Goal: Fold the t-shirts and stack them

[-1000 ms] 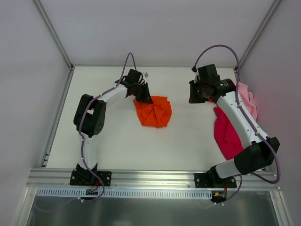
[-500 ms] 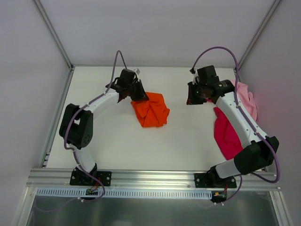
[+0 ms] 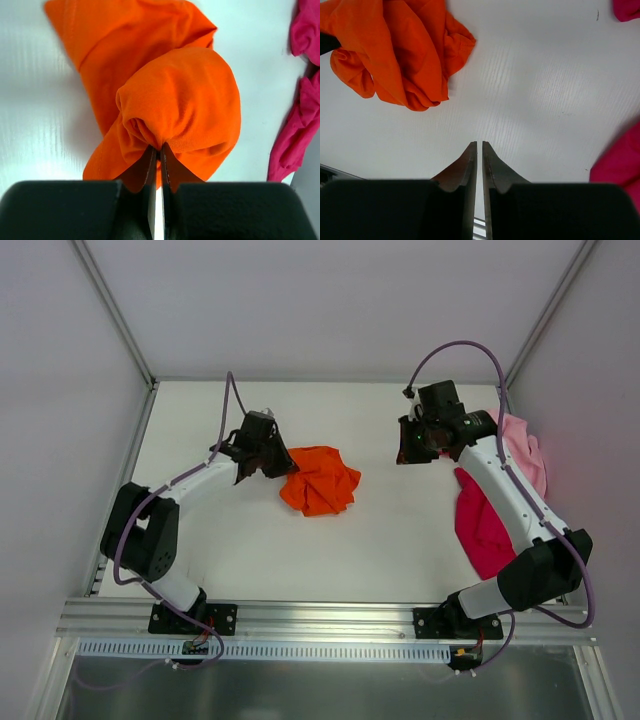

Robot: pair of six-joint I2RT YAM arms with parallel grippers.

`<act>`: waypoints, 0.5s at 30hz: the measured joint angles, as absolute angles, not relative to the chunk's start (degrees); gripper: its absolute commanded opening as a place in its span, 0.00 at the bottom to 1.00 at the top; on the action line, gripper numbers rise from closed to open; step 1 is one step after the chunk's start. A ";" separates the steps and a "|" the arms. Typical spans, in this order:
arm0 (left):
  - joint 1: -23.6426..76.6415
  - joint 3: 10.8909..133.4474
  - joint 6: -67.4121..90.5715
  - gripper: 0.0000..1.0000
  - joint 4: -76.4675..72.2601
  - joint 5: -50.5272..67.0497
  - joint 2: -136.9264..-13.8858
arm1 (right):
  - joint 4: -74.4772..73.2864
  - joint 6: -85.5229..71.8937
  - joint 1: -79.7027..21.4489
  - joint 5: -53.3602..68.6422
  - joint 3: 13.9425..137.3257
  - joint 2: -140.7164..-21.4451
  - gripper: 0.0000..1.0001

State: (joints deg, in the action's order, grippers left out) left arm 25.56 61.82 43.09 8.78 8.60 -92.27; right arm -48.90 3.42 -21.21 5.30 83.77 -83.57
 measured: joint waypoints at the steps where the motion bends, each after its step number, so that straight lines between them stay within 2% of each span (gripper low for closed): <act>1: 25.56 61.43 43.46 0.00 8.82 8.16 -92.27 | -48.93 3.42 -21.23 5.30 83.77 -83.57 0.11; 7: 25.56 61.36 46.37 0.00 9.87 5.04 -93.54 | -49.10 3.44 -21.32 5.23 83.77 -83.55 0.11; 8: 25.56 61.67 46.63 0.07 9.89 4.93 -94.30 | -49.17 3.44 -21.32 5.23 83.74 -83.53 0.12; 10: 25.56 62.83 46.78 0.40 10.04 4.89 -96.25 | -49.25 3.44 -21.32 5.19 83.68 -83.40 0.12; 11: 25.54 63.46 46.65 0.75 10.07 4.93 -97.21 | -49.25 3.44 -21.32 5.15 83.50 -83.22 0.13; 14: 25.52 65.56 46.74 0.96 10.15 5.06 -99.20 | -49.36 3.42 -21.43 4.47 82.21 -82.15 0.15; 15: 25.52 66.54 46.48 0.99 10.26 5.19 -99.68 | -49.43 3.42 -21.52 4.08 81.62 -81.67 0.15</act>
State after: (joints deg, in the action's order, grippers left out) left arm 25.52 66.54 46.48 10.26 5.19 -99.68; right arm -49.43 3.42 -21.52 4.08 81.62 -81.67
